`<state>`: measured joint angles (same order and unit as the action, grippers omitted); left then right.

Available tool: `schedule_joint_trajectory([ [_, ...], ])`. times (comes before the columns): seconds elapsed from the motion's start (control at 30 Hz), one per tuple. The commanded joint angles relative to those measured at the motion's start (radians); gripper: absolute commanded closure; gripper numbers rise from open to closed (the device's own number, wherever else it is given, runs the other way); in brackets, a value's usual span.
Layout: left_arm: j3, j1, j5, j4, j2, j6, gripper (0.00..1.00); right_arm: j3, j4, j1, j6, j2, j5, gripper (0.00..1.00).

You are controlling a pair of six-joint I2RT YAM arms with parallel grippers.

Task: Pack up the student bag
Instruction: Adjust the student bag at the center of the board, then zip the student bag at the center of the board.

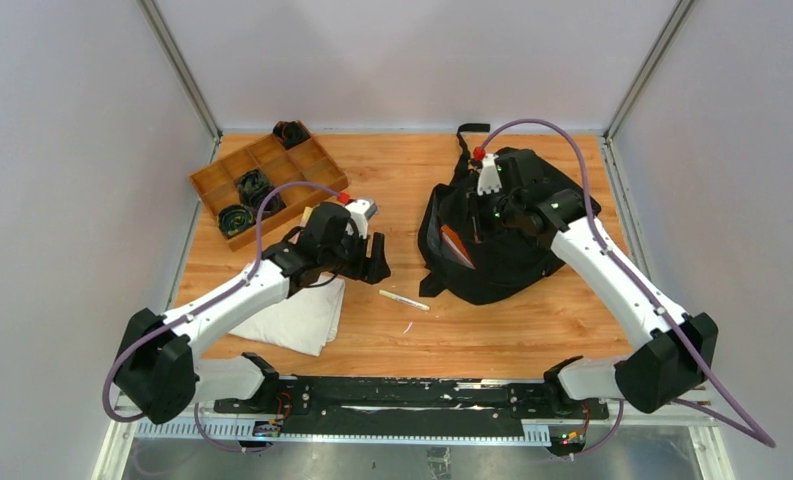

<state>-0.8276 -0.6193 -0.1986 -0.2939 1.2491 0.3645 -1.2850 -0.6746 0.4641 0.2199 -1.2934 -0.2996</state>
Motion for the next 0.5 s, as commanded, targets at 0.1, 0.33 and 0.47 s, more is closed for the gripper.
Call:
schedule_joint_trajectory([
  [0.1, 0.035, -0.006, 0.009, 0.054, -0.053, -0.031, 0.30, 0.016, -0.017, 0.021, -0.010, -0.018, -0.030, 1.00],
  [0.33, -0.031, -0.004, 0.087, 0.099, -0.007, 0.015, 0.30, 0.051, -0.079, 0.023, -0.035, 0.010, -0.026, 1.00],
  [0.47, -0.125, -0.004, 0.113, 0.135, 0.067, -0.025, 0.28, 0.146, -0.134, 0.023, -0.026, 0.078, 0.074, 1.00],
])
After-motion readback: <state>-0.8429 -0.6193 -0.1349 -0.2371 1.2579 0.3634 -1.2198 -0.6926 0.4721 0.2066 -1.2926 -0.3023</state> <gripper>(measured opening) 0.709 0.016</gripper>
